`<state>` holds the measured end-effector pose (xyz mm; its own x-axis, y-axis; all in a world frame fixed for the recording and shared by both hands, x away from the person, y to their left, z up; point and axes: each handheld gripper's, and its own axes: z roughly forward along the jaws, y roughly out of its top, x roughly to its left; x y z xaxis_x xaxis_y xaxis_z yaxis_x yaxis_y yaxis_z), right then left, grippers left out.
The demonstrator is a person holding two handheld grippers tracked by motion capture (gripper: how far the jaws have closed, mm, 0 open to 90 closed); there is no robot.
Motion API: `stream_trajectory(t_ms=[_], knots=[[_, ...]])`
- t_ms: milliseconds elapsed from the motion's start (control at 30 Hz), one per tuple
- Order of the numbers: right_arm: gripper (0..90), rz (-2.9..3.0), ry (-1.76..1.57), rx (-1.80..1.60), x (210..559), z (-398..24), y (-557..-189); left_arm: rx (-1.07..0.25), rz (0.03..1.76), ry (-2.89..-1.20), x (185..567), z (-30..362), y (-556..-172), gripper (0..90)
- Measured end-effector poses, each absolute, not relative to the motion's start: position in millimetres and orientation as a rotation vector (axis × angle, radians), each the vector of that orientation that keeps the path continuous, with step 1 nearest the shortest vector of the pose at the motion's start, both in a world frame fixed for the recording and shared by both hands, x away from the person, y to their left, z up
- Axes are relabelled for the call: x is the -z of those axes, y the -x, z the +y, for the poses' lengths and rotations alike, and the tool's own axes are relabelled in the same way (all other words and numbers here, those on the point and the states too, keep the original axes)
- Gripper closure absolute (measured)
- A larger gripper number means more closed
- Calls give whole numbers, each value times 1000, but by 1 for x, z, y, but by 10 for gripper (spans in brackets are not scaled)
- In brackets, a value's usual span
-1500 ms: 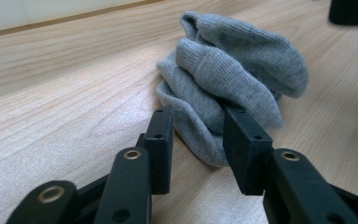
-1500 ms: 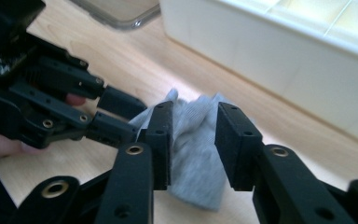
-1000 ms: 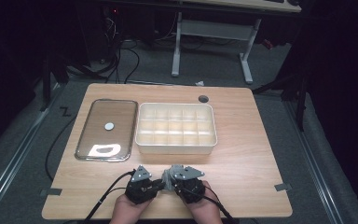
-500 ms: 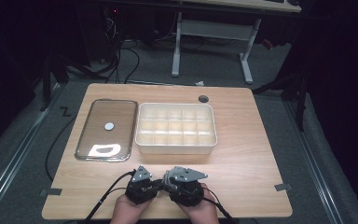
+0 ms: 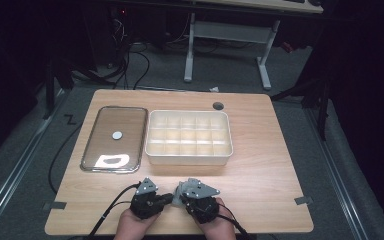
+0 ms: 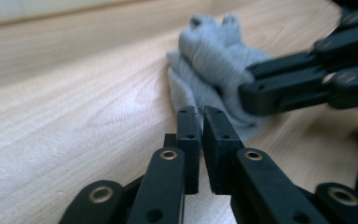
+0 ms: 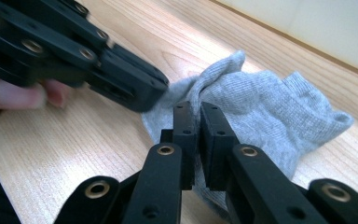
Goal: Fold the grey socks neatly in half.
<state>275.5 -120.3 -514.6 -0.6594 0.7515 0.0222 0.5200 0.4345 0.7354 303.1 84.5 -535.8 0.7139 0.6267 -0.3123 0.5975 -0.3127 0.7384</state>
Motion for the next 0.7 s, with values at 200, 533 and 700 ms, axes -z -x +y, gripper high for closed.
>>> stream_trajectory(t_ms=[200, 533, 700], knots=[[860, 2438, -1046, -1095, 522, -119, -278, -41, 918, -1955, 533, 87, -303, 822], [760, 2328, -1074, -1203, 500, -143, -272, -145, 892, -1924, 522, 93, -298, 791], [865, 2292, -1192, -1162, 510, -165, -276, -181, 795, -1909, 500, 76, -289, 837]])
